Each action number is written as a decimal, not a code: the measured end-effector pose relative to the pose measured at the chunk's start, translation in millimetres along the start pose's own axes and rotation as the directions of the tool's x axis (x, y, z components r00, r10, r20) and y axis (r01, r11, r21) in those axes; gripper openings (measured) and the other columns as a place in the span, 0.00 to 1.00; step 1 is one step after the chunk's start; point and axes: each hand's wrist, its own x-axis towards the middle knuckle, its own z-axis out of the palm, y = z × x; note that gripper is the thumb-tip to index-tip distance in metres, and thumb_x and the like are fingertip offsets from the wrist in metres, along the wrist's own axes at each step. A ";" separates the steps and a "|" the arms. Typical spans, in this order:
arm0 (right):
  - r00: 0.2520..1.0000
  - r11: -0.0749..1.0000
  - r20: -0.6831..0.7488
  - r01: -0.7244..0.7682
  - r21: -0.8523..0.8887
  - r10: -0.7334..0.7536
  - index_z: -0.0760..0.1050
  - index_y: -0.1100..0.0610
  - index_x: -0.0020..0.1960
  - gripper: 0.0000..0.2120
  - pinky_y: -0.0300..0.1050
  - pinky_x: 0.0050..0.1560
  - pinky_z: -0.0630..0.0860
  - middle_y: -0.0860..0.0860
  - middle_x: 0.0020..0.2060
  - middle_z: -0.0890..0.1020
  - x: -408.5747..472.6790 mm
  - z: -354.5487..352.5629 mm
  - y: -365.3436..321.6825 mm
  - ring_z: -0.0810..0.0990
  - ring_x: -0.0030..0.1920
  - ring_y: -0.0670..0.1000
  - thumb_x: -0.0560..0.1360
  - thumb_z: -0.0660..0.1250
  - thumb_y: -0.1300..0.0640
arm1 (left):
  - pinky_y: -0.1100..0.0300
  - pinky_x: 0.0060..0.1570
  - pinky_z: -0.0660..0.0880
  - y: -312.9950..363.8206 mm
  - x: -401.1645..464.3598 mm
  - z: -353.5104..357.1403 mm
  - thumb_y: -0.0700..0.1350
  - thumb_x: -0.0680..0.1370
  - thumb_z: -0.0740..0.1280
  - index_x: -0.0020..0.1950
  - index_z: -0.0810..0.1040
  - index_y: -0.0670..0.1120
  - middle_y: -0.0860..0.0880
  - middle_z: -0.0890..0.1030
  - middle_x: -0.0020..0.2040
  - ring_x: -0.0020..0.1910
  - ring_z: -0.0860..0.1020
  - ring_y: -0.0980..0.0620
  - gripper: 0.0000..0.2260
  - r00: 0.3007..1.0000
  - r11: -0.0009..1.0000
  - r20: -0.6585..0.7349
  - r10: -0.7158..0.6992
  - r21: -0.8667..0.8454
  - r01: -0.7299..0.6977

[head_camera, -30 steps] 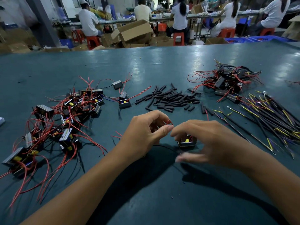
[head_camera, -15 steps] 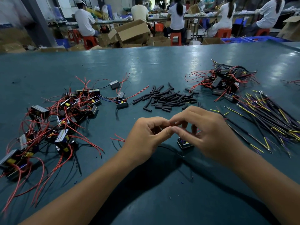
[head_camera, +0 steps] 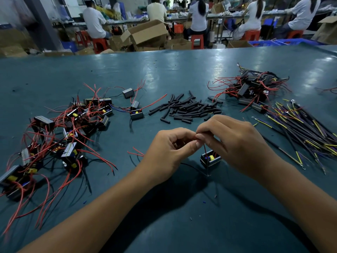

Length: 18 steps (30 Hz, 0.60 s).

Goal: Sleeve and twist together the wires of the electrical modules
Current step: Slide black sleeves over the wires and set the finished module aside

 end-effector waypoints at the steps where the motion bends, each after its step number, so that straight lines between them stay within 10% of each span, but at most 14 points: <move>1: 1.000 1.000 -0.002 -0.001 0.006 0.001 0.81 0.61 0.48 0.08 0.53 0.33 0.76 0.52 0.39 0.80 0.4 -0.5 0.6 0.78 0.38 0.54 0.80 0.65 0.59 | 0.40 0.40 0.72 0.2 0.5 0.2 0.43 0.78 0.71 0.49 0.84 0.45 0.31 0.80 0.45 0.41 0.73 0.44 0.04 1.000 1.000 -0.009 -0.005 -0.003 0.005; 18: 0.990 0.996 0.107 0.091 -0.011 -0.089 0.80 0.60 0.47 0.10 0.57 0.32 0.76 0.52 0.41 0.80 1.5 -15.7 7.0 0.79 0.42 0.57 0.82 0.63 0.57 | 0.58 0.41 0.69 1.3 -2.4 -1.8 0.41 0.79 0.69 0.47 0.83 0.45 0.37 0.79 0.39 0.39 0.72 0.50 0.04 0.997 1.000 0.076 0.003 0.008 -0.003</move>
